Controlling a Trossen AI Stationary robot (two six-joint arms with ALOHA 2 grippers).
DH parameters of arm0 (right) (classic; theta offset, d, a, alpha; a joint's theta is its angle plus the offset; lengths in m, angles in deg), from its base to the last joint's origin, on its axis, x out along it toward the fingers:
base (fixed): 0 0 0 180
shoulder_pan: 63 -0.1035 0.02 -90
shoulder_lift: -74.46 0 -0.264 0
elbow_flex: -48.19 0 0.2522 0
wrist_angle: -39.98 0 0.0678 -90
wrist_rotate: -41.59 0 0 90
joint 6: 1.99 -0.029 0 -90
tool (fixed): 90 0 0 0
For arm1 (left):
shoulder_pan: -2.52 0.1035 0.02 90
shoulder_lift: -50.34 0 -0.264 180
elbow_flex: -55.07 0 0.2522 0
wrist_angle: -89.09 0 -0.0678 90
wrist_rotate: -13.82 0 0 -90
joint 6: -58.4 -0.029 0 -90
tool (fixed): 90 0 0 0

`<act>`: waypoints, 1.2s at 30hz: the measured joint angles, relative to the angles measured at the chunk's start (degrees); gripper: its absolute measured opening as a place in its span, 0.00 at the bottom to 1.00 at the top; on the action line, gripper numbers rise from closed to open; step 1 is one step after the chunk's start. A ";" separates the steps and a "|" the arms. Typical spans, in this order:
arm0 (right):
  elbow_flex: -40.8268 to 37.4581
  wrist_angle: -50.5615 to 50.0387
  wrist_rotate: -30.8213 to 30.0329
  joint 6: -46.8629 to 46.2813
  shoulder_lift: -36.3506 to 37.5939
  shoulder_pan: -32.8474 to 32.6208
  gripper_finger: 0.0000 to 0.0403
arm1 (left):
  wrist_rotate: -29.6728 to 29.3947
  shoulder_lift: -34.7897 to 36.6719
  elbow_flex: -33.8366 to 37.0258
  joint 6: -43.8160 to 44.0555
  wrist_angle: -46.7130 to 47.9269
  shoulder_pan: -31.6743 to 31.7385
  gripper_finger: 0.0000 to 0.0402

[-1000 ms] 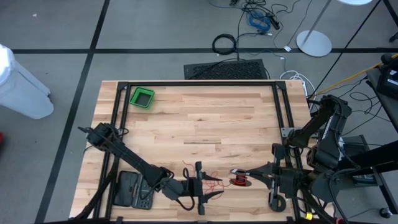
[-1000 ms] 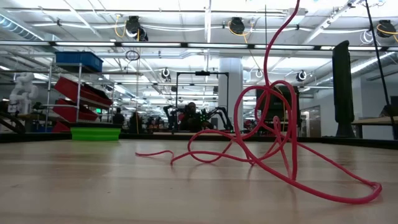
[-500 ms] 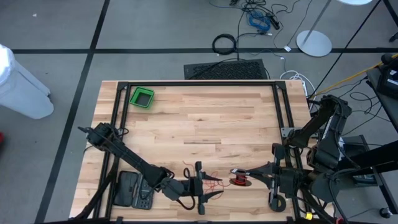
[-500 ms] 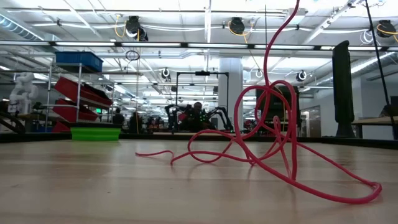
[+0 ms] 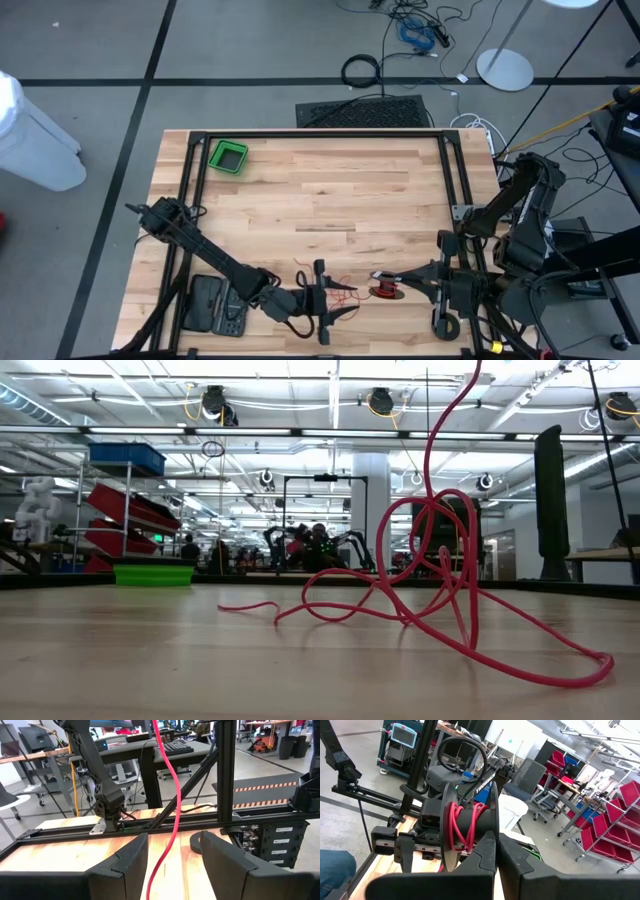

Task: Coil cords
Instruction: Coil the red wire into the spool

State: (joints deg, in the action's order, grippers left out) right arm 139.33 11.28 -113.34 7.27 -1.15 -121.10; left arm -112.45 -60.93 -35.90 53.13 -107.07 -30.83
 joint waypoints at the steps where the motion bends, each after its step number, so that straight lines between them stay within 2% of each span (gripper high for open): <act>1: 0.00 0.01 0.00 0.00 0.00 -0.02 0.00 | 0.00 0.00 0.00 -0.01 0.03 0.00 0.47; 14: 0.00 0.02 0.00 0.02 0.00 0.00 0.00 | -0.04 0.02 0.00 0.04 0.64 0.00 0.37; 36: 0.00 -0.02 0.00 0.00 0.00 0.00 0.00 | -0.09 0.02 0.00 0.79 4.46 -0.04 0.36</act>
State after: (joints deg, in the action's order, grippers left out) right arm 139.33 11.26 -113.33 7.27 -1.15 -121.11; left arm -112.54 -60.90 -35.90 53.92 -102.61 -30.87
